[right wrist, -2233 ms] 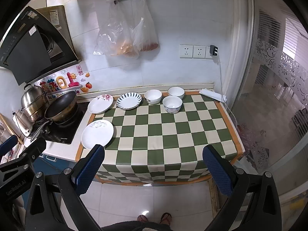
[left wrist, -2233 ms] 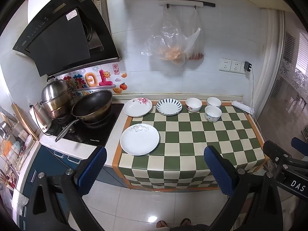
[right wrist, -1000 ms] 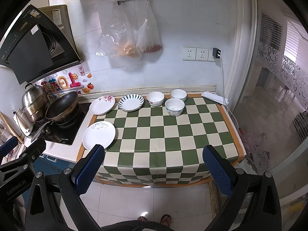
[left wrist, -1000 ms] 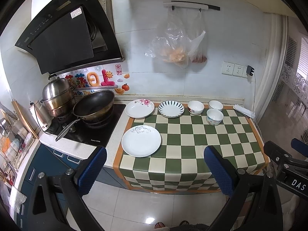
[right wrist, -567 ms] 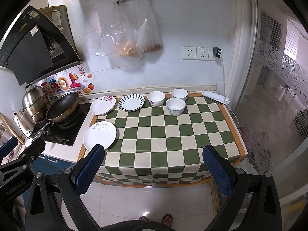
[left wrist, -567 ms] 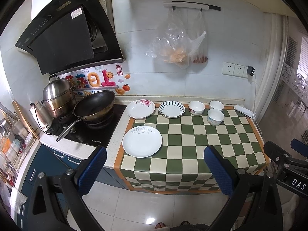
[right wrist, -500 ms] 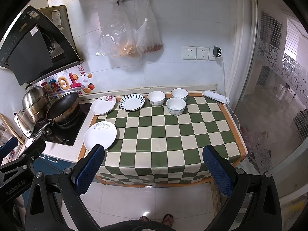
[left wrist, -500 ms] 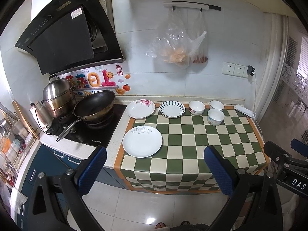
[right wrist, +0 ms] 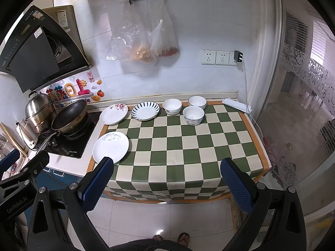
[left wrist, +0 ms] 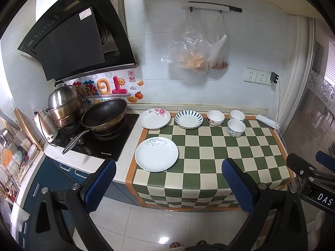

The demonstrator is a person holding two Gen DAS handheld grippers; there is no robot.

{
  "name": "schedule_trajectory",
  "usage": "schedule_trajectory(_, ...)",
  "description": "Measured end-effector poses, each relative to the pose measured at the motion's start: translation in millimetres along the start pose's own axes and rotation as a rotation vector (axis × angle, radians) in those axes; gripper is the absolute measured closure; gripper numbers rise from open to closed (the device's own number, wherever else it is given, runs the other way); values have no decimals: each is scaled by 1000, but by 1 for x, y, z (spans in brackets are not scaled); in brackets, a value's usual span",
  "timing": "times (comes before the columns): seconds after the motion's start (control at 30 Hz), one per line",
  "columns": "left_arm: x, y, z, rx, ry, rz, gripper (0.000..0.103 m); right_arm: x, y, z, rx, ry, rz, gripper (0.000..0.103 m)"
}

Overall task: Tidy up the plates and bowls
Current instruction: 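Grip the grey-flower white plate rim with the left tool while the right tool grips it too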

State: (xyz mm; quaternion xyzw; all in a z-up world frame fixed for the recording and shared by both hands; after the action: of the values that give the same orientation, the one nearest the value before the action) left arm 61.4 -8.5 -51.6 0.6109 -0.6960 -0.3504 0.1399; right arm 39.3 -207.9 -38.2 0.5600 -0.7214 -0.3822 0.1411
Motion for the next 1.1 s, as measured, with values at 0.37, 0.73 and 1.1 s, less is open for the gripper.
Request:
schedule_trajectory(0.37,-11,-4,5,-9,-8,9,0,-7,-10,2,-12,-17,0,0)
schedule_trajectory(0.73,-79,-133,43,-159,47,-43,0,-42,-151,54,-310,-119,-154,0)
schedule_trajectory(1.1,-118,-309,90,-439,112,-36,0,-90,-353,84,-569,-117,-171,0)
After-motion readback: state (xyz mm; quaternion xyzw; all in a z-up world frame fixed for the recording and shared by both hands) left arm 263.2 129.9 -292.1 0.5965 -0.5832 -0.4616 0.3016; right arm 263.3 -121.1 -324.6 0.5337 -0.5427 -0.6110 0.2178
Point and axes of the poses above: each gripper's, at about its wrist camera, not at the fingertips, and y roughly against the way its jaws point, x to its right, z to its underside, the point moved 8 cm from there along -y, roughly the way its jaws point, and after that the axes turned 14 degrees about -y, right-handed, at the moved point
